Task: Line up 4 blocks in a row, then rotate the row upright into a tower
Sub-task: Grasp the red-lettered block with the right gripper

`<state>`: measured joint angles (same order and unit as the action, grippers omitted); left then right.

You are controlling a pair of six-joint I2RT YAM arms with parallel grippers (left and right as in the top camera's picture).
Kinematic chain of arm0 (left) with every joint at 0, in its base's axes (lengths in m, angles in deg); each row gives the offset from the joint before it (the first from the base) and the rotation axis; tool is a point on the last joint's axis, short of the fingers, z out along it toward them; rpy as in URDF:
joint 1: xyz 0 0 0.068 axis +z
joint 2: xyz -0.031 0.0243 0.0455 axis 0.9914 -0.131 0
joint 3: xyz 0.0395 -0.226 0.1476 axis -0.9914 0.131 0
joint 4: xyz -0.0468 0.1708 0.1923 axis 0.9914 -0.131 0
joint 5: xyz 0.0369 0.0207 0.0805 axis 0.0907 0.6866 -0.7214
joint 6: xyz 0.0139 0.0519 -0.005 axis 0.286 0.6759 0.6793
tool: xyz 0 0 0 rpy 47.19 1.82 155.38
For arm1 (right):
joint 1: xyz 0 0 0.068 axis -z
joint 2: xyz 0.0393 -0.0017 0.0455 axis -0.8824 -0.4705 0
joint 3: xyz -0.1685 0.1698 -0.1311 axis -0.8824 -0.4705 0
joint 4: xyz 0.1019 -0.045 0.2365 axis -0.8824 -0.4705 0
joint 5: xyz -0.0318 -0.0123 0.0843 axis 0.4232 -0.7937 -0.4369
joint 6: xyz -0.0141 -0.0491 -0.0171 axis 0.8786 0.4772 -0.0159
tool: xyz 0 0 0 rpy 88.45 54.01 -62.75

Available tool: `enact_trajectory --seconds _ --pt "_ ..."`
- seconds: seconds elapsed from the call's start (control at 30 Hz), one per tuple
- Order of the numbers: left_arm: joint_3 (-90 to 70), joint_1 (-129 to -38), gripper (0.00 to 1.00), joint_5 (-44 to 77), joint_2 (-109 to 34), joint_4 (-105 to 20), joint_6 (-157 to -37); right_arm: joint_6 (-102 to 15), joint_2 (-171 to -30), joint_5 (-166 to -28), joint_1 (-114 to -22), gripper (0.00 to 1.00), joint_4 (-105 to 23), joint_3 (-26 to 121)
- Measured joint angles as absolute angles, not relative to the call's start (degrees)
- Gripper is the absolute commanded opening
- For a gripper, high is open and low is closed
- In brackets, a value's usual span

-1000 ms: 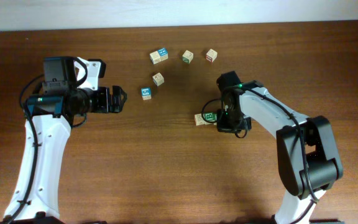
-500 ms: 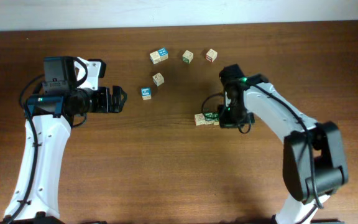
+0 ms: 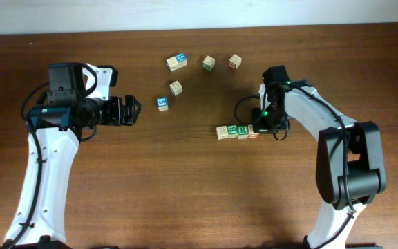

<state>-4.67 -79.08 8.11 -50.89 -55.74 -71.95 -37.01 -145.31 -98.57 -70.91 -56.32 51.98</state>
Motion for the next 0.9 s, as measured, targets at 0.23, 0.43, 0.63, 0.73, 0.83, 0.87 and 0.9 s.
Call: enact_trajectory --seconds 0.23,0.43,0.63,0.73,0.83,0.87,0.9 --pt "-4.67 -79.08 0.99 8.11 -50.89 -55.72 -71.97 -39.18 -145.31 -106.59 -74.93 0.04 -56.39 51.98" --pt "-4.67 -79.08 0.99 8.11 -50.89 -55.72 -71.97 -40.55 -145.31 -106.18 -77.18 0.12 -55.42 51.98" --pt "-4.67 -79.08 0.99 8.11 -50.89 -55.74 -71.97 -39.83 -145.49 -105.35 -77.09 0.11 -63.99 60.09" --pt "-4.67 -79.08 0.99 8.11 -50.89 -55.76 -71.95 -39.9 -145.22 -105.11 -79.48 0.11 -69.28 66.1" --pt "-4.67 -79.08 0.99 8.11 -50.89 -55.78 -71.95 -42.98 -145.25 -103.2 -86.99 0.11 -65.48 66.12" --pt "-4.67 -79.08 0.99 8.11 -50.89 -55.72 -71.97 -43.33 -145.25 -100.95 -89.16 0.11 -61.17 66.03" --pt "-4.67 -79.08 0.99 8.13 -50.89 -55.72 -71.97 -43.57 -145.25 -99.71 -90.03 0.11 -59.77 65.9"
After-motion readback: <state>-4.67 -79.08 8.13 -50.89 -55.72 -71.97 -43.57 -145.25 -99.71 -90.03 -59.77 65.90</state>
